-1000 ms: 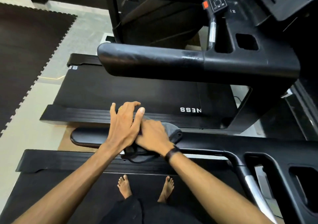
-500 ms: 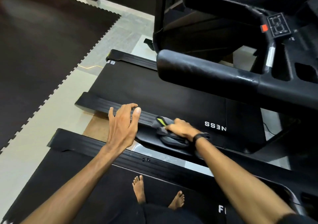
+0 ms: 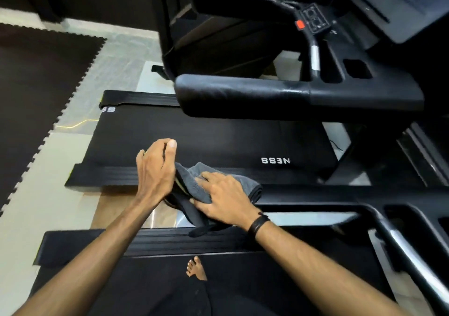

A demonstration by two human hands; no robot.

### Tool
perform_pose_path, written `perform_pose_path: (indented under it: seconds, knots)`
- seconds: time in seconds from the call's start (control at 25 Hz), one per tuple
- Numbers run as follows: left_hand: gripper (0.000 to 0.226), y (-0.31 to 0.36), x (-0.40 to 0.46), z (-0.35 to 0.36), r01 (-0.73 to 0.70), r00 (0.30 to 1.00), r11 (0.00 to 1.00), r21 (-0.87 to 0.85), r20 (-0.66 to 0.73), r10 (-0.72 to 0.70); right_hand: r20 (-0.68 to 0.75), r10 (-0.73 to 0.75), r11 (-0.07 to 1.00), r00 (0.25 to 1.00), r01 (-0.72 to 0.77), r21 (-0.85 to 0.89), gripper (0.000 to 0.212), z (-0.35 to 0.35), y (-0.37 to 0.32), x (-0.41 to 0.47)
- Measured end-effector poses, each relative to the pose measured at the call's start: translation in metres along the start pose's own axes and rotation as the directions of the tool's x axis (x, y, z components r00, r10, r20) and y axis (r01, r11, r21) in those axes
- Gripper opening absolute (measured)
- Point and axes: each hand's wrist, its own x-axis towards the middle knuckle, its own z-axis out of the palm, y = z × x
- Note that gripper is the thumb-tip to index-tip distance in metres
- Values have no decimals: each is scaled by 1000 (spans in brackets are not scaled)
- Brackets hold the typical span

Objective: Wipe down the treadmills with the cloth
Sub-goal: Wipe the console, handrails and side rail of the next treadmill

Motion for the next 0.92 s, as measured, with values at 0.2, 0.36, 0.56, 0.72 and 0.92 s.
perform_pose_path:
  seconds: [0.2,0.36,0.56,0.72,0.92]
  knots:
    - [40,6,-28,-2,-134,958,991,27,260,123,-158,462,885,873,-465,15,37,-30,65,-59]
    - [31,-6,-55,-28,-177,936,983,50,317,152,-284,610,787,740,-608,104,33,-20,62,-64]
    - [22,-22,-57,-40,-209,917,976,57,358,175,-312,658,734,685,-676,64,41,3,37,-61]
    - [17,-24,-45,-40,-267,877,964,1,416,242,-341,663,719,667,-694,41,43,15,6,-44]
    - [17,-55,4,-69,-295,807,952,-87,511,297,-403,710,642,578,-766,34,42,36,-49,6]
